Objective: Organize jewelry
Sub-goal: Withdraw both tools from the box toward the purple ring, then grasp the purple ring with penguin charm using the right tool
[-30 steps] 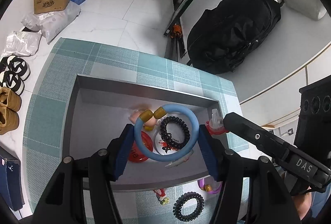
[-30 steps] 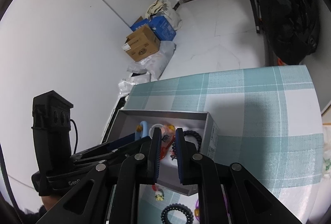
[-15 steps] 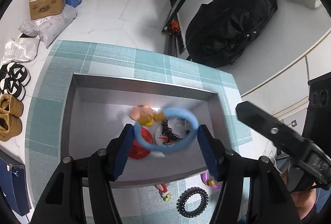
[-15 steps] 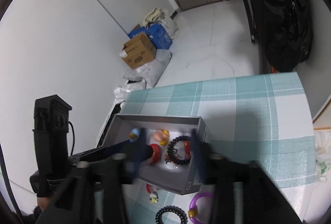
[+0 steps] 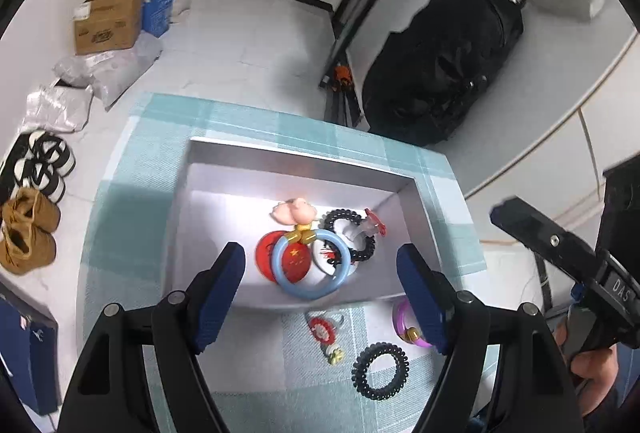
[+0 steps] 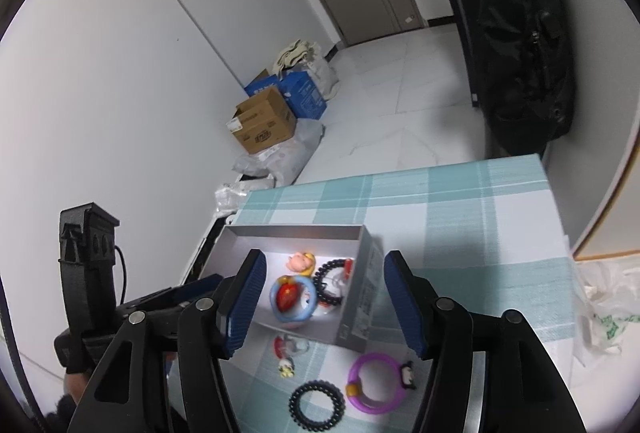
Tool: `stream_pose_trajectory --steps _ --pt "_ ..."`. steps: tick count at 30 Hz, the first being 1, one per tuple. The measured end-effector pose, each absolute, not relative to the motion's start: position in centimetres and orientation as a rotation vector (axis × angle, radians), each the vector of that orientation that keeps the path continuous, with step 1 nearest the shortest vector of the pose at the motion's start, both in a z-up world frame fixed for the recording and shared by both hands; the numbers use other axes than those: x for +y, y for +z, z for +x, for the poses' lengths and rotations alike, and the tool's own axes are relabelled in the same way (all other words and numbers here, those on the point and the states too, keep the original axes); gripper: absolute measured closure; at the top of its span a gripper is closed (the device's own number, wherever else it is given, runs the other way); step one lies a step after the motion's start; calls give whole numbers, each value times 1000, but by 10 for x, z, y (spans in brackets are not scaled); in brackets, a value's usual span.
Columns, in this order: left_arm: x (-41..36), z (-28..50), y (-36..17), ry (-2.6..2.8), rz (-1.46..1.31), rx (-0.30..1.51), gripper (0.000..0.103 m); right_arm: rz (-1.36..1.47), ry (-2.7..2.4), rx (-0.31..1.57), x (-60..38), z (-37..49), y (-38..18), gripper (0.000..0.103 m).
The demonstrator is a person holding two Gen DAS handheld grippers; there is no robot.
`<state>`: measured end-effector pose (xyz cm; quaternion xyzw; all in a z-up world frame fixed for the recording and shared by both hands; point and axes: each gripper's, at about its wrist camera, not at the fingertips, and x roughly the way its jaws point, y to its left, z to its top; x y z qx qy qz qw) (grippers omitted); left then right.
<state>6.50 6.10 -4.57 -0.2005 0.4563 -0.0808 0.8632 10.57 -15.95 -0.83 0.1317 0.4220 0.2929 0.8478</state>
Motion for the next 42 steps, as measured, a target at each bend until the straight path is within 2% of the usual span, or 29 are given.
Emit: stream_pose_trajectory --steps 6,11,18,21,28,36,39,41,42 --pt "60 41 -32 -135 -378 870 28 280 562 898 -180 95 -16 29" --pt "54 24 -38 -119 -367 887 28 275 541 916 -194 83 -21 20" --pt "35 5 -48 -107 -277 938 26 269 533 939 -205 67 -29 18" --pt "33 -2 -50 -97 -259 940 19 266 528 957 -208 63 -33 18" --pt "40 -6 -59 13 -226 939 19 207 551 1007 -201 54 -44 18" --pt "54 2 -76 49 -290 993 19 120 583 1055 -181 53 -58 19" --pt "51 3 -82 59 -276 1011 19 94 586 1079 -174 56 -65 27" --pt "49 4 -85 44 -270 1027 19 75 585 1102 -168 57 -72 40" --pt "47 5 -86 32 -266 1033 19 64 582 1112 -166 57 -75 41"
